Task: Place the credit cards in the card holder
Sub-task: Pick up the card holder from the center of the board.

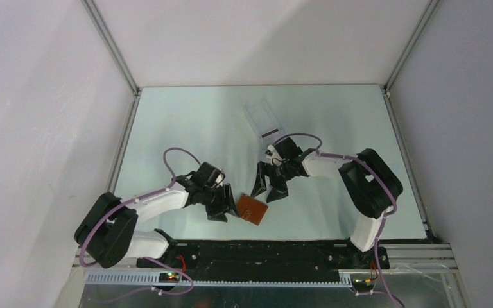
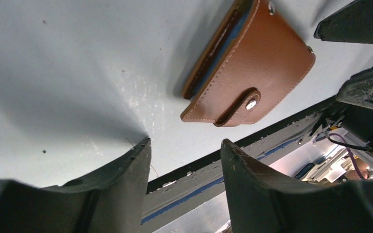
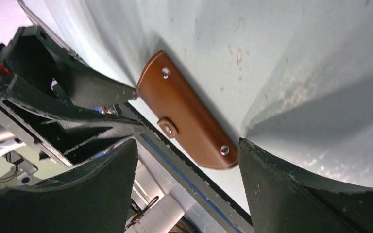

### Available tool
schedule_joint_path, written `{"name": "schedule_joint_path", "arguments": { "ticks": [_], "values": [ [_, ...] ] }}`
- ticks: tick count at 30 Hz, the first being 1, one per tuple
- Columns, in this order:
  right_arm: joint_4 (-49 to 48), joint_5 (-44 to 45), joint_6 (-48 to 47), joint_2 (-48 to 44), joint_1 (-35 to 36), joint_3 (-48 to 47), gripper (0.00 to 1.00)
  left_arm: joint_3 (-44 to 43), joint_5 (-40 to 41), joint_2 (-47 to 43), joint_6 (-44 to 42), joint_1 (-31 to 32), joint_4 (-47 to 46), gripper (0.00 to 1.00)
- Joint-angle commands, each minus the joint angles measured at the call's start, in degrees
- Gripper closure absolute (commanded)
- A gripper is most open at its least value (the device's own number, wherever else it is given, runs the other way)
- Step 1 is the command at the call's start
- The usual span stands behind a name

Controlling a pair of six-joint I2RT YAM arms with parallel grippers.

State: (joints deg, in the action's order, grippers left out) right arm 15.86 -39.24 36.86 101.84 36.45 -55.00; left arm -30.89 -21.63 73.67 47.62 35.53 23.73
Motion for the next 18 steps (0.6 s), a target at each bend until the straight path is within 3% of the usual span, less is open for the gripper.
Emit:
{"name": "schedule_joint_path", "arguments": {
  "ticks": [1,5,10,12,16,18],
  "values": [
    [3.53,1.69,0.93,3.91,1.29,-4.65,0.22,-0.97,-0.94,2.71,3.38,-0.20,-2.07,0.42],
    [5.60,1.51,1.71,5.65,2.19,-5.00,0.23,-3.22,-1.51,8.30,3.51,-0.28,-4.85,0.44],
    [2.05,-1.41,6.50,4.09,2.41,-1.75,0.28,-6.71,-2.49,12.42,3.18,-0.48,-8.51,0.55],
    [-3.59,-3.90,11.71,2.20,2.19,1.85,0.30,-7.84,-2.46,13.07,3.10,-0.64,-9.65,0.58],
    [-25.58,-6.81,23.41,-0.40,2.15,10.75,0.37,-7.66,-3.57,13.21,4.59,-1.09,-13.51,0.62],
    [-30.35,-6.84,26.30,-1.02,2.41,13.33,0.42,-5.50,-5.71,13.14,6.35,-1.34,-18.03,0.63]
  ]
}}
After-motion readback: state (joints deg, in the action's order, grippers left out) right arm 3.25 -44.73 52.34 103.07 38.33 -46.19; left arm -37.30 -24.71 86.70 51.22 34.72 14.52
